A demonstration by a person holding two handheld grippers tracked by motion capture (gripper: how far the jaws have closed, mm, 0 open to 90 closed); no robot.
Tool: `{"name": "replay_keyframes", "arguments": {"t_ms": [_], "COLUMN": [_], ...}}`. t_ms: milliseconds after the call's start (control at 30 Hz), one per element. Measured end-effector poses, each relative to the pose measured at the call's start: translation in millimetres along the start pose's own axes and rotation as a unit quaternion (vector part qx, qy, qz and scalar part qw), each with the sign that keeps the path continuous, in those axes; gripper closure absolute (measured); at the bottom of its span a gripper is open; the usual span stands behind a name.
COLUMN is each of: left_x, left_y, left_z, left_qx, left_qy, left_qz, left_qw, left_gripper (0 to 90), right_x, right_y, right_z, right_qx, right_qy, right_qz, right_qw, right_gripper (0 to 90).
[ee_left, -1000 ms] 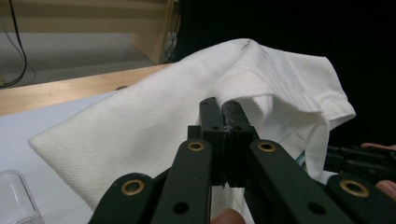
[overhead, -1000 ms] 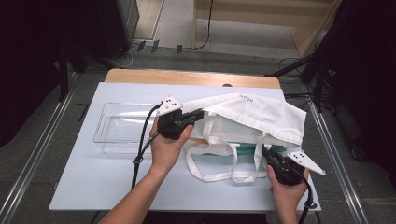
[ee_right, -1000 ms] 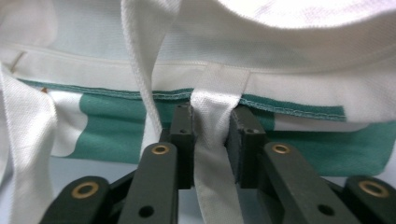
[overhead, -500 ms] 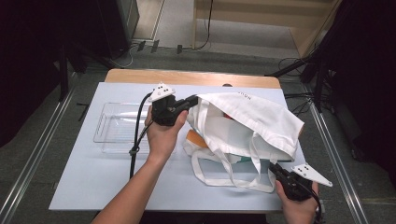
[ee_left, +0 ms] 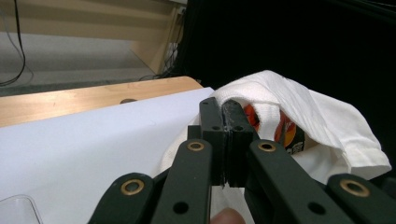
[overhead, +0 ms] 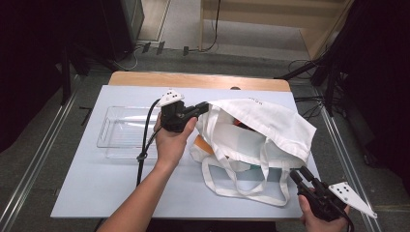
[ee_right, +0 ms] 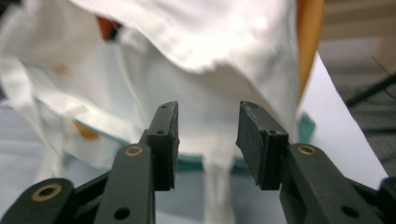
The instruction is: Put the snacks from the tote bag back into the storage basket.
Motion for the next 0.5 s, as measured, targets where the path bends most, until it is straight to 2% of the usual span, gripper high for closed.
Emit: {"name": "replay_keyframes", "arguments": {"t_ms": [100,233,267,367,433,467,500], "left_x": [-0.3,0.4,0.7,1.2,1.4,1.5,1.4], "left_y": [-3.3,-5.4,-5.5,-5.7,-6.8,-7.3,-7.8], "left_z": [-0.9,-3.0,-3.8,-4.5,-4.1,-4.1,-4.8], "left_qx": [0.001,-0.002,-0.002,-0.001,0.001,0.001,0.002], "left_qy": [-0.002,-0.001,0.001,0.002,0.002,0.002,0.003], "left_qz": [0.002,0.008,0.01,0.008,0.007,0.009,0.009], "left_qw": [1.0,1.0,0.9999,1.0,1.0,1.0,1.0], "left_gripper": [90.0,89.8,89.7,88.7,88.2,87.9,87.8], "right_x": [-6.0,-12.8,-16.1,-31.1,-35.7,-36.7,-36.8], "right_y": [11.7,32.0,34.3,36.5,36.2,35.2,33.6], "right_z": [6.6,15.4,16.5,23.9,29.7,33.1,35.2], "right_qx": [-0.028,0.005,0.007,-0.008,-0.005,0.001,0.019], "right_qy": [0.007,-0.034,-0.041,-0.05,-0.041,-0.037,-0.038], "right_qz": [-0.005,-0.06,-0.062,-0.049,-0.052,-0.058,-0.065], "right_qw": [0.9996,0.9976,0.9972,0.9975,0.9978,0.9976,0.997], "right_gripper": [60.1,53.3,51.9,46.1,41.9,39.1,37.2]}}
Point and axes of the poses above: each handheld gripper's, and its own axes: z roughly forward along the jaws, x roughly out of its underside, y roughly to its left, the point moved 1 cm from there along z, roughly forward along the jaws, and after that the axes turned 14 degrees about z, right-handed, at the moved point
